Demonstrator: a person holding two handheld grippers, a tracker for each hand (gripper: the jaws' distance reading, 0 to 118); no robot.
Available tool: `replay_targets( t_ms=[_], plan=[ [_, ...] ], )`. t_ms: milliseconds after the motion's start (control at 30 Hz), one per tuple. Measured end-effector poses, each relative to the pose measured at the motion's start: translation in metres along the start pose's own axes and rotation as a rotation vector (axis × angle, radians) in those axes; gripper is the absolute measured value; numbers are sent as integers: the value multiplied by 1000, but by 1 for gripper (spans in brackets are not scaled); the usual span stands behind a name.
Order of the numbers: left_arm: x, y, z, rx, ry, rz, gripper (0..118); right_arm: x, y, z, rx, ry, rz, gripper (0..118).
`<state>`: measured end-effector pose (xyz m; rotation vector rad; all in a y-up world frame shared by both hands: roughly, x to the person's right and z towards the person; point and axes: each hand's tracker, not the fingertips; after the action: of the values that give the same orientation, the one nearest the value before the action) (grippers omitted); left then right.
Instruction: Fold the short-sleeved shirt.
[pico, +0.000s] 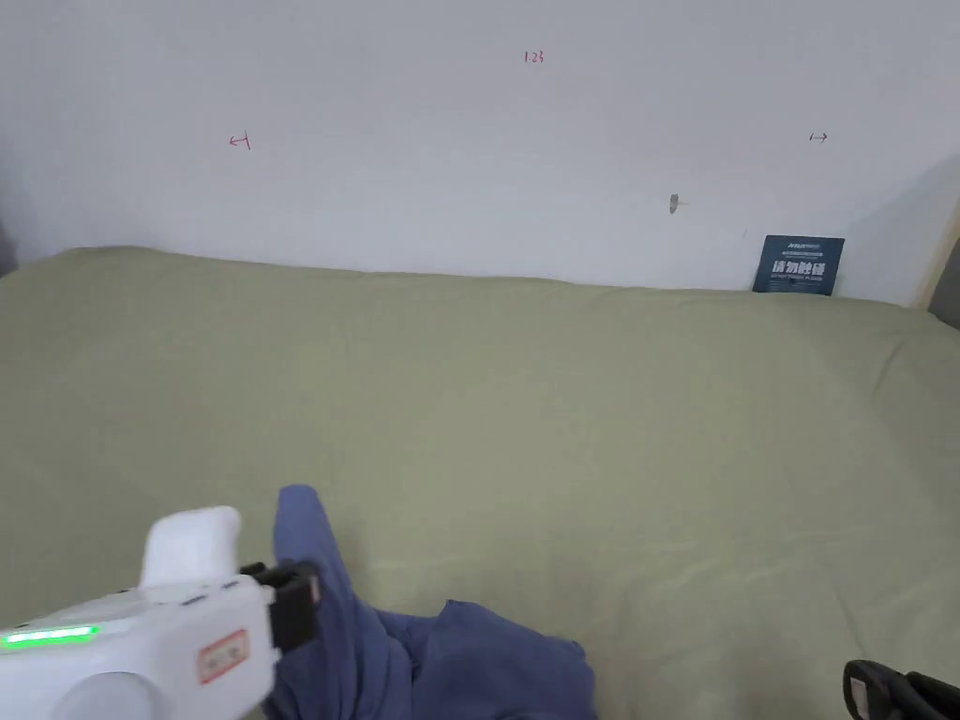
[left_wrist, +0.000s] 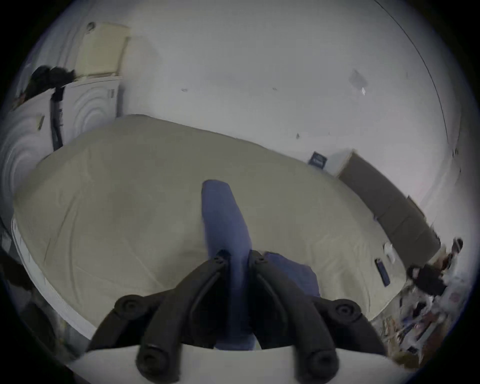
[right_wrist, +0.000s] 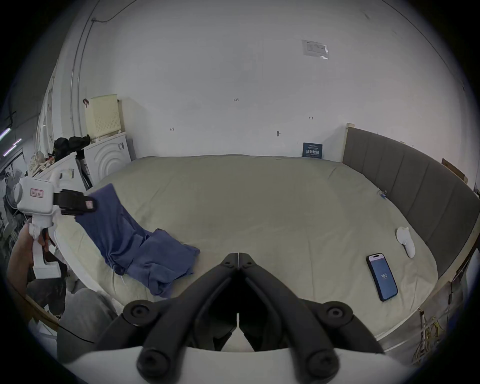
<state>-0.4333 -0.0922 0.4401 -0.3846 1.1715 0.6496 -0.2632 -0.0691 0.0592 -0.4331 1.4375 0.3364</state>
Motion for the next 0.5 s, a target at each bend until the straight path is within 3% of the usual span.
replay_targets(
  t_ms=[167,367,400,500],
  plan=[
    [89,-20,-40,-134,-15,-284,14,6,-3,7,-1,-13,-3,0],
    [135,-60,-78,-281,-125,-273,16,18,-10,12,-13,-46,-22,0],
    [137,-66,-86,-313,-120,-264,22,20,-11,12,-16,-50,-25,0],
    [137,-79,-104,-350,-113,-248,63,21,-13,11,-27,-69,-30,0]
  ],
)
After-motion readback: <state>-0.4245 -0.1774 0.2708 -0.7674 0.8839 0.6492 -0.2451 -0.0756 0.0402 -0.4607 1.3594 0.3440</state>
